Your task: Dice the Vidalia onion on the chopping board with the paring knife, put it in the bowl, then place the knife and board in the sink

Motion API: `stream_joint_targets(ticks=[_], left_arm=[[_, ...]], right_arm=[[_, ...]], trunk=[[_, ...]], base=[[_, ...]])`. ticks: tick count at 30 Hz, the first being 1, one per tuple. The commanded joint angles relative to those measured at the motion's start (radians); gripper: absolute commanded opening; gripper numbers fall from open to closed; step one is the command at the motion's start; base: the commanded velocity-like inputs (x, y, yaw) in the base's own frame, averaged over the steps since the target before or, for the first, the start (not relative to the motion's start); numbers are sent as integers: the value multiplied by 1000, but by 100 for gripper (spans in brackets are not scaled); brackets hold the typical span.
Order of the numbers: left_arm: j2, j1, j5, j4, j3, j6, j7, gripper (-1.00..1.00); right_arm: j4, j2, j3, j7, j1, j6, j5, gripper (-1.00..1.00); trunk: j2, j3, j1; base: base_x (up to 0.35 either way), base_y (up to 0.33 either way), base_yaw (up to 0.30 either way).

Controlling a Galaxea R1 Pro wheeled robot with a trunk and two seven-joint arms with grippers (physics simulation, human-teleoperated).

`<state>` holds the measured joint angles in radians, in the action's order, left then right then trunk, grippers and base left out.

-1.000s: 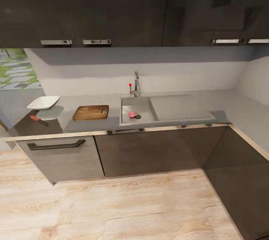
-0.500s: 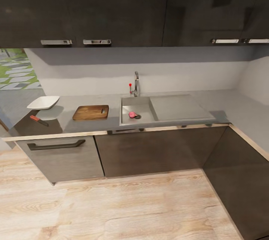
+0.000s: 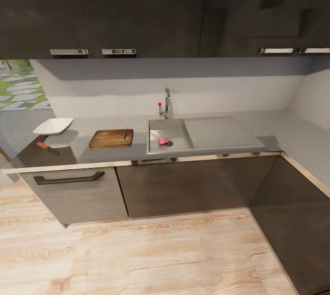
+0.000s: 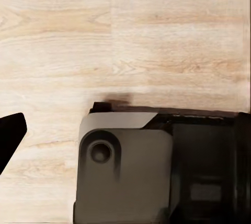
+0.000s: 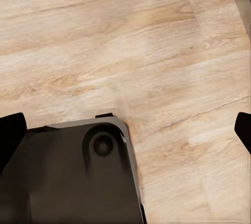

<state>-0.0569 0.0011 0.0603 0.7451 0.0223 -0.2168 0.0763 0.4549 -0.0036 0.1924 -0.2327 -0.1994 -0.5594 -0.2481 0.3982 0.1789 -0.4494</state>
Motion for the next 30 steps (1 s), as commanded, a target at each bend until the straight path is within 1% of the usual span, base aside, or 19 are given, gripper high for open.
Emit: stream_joint_targets(ticks=[1,2,3,4,5,6,10,11,14,18,20,22,23,24,25,26,27,28,30], left_arm=[[-2,0,7,81,3,-87,6,100],[-8,0,7,153,3,-157,5,100],[-32,0,7,305,5,-296,5,100],[-39,-1,6,349,6,-339,5,100],[-42,-2,6,368,7,-359,6,100],[-62,-14,5,443,18,-436,6,100],[-78,-66,3,505,79,-494,7,100],[-82,-102,3,521,105,-519,7,100],[-88,-156,3,540,122,-575,8,100],[-94,-248,3,562,136,-671,7,100],[-97,-322,5,566,152,-705,8,100],[-99,-419,8,558,160,-733,9,100],[-100,-543,11,534,164,-767,10,100],[-101,-575,12,526,164,-772,10,100],[-101,-636,14,510,165,-779,11,100],[-101,-664,15,501,165,-782,11,100],[-102,-756,17,462,166,-788,11,100],[-102,-777,17,451,166,-789,11,100],[-103,-857,18,401,166,-791,11,100]], right_arm=[[-4,-1,8,-7,0,-2,-8,100],[-9,-2,7,-7,0,-2,-8,100],[-15,-2,7,-7,0,-2,-8,100],[-16,-2,7,-7,0,-2,-8,100],[-16,-2,7,-7,0,-2,-8,100],[-17,-2,7,-6,0,-2,-8,100],[-18,-3,7,-5,0,-2,-8,100],[-18,-4,7,-5,0,-2,-8,100],[-18,-5,7,-5,0,-2,-8,100],[-18,-6,7,-5,0,-2,-8,100],[-18,-7,7,-5,0,-2,-8,100],[-18,-7,6,-5,0,-2,-8,100],[-18,-6,6,-5,0,-2,-8,100],[-18,-6,6,-5,0,-2,-8,100],[-18,-6,6,-5,0,-2,-8,100],[-18,-6,6,-5,0,-2,-8,100],[-18,-6,5,-5,0,-2,-8,100],[-18,-6,5,-5,0,-2,-8,100],[-18,-5,5,-5,0,-2,-8,100]], trunk=[[2,2,-1],[2,2,-1],[2,2,-1],[2,2,-1],[2,2,-1],[2,2,-1],[2,2,-1],[2,2,-1],[2,2,-1],[2,2,-1],[2,2,-1],[2,2,-1],[2,2,-1],[2,2,-1],[2,2,-1],[2,2,-1],[2,2,-1],[2,2,-1],[2,2,-1]], base=[[0,0,0],[0,0,0],[0,0,0],[0,0,0],[0,0,0],[0,0,0],[0,0,0],[0,0,0],[0,0,0],[0,0,0],[0,0,0],[0,0,0],[0,0,0],[0,0,0],[0,0,0],[0,0,0],[0,0,0],[0,0,0],[0,0,0]])
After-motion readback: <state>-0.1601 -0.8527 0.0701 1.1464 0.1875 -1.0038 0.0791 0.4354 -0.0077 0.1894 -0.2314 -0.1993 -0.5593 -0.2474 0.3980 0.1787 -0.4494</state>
